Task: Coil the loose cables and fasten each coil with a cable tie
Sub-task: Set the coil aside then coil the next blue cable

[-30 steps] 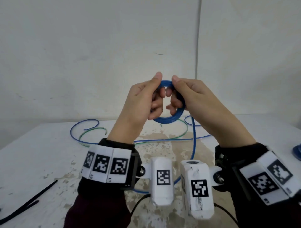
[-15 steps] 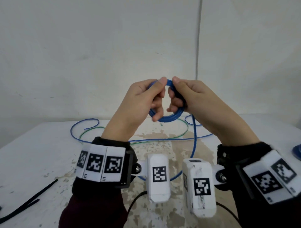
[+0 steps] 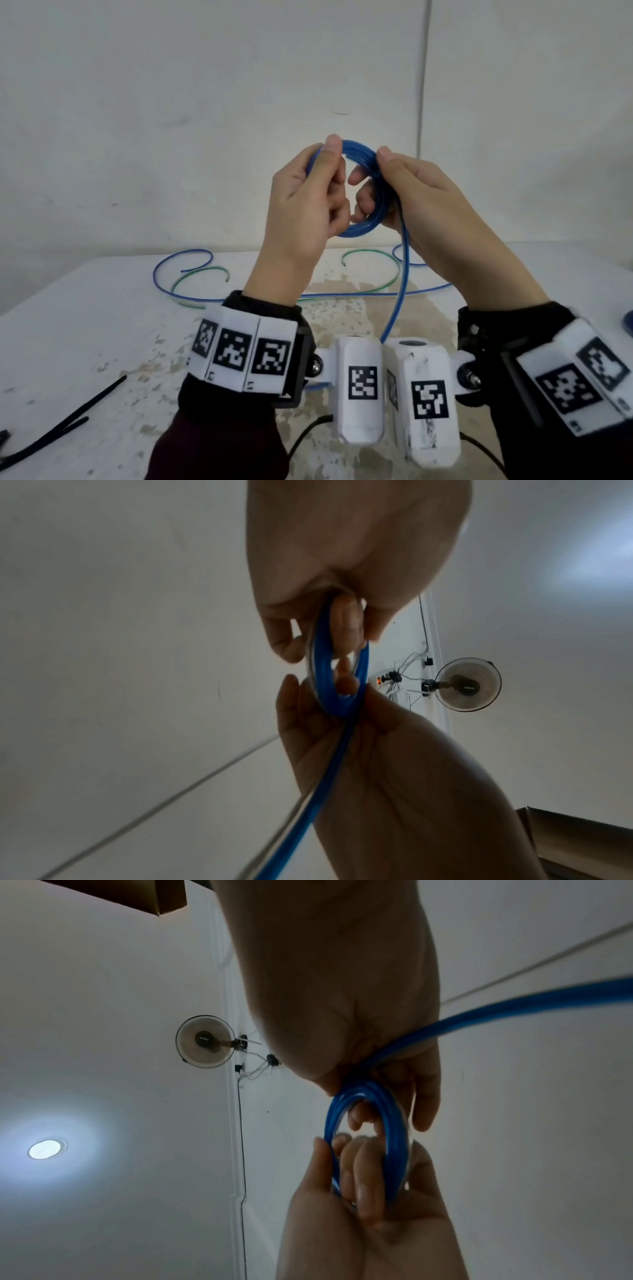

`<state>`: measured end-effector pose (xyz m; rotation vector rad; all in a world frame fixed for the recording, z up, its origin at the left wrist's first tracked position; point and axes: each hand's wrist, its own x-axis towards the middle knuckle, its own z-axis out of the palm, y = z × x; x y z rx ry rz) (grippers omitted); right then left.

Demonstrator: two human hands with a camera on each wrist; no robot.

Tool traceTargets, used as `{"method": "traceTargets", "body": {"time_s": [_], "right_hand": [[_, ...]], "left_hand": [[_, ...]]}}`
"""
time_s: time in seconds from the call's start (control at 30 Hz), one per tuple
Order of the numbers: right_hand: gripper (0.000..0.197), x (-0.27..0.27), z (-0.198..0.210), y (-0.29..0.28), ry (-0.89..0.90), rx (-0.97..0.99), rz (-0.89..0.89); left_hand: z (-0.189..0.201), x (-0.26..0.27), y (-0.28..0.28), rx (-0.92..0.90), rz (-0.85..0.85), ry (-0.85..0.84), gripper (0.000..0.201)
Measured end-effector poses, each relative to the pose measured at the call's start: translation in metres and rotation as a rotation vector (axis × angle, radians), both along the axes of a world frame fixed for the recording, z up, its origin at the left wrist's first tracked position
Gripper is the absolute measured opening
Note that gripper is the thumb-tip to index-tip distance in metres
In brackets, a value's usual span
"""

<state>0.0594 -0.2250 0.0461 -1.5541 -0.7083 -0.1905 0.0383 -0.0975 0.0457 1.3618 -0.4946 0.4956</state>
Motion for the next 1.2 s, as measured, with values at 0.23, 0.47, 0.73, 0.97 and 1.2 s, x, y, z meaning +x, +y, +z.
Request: {"method": "traceTargets", "body": {"time_s": [0.23, 0.47, 0.73, 0.97, 1.2], "right_hand": [[0.038, 0.001, -0.001, -0.013, 0.034, -0.134, 0.099], [0.039, -0.002, 0.005, -0.015, 0.035, -0.035, 0.116], [0.039, -0.003, 0.004, -0.016, 0.019, -0.054, 0.115], [0.037, -0.003, 0.003, -0.017, 0.038, -0.127, 0.152], [0.038, -0.009, 0.009, -0.023, 0.086, -0.028, 0.198]], "left_hand": [[0.002, -0.003, 0.019, 0.276, -0.151, 0.158, 0.04], [0.005, -0.003, 0.018, 0.161, -0.162, 0.063, 0.038], [0.006, -0.008, 0.019, 0.252, -0.06, -0.012, 0.038], [0.005, -0.009, 0.019, 0.363, -0.147, 0.09, 0.037], [0.008, -0.011, 0.016, 0.24, -0.194, 0.039, 0.038]]}}
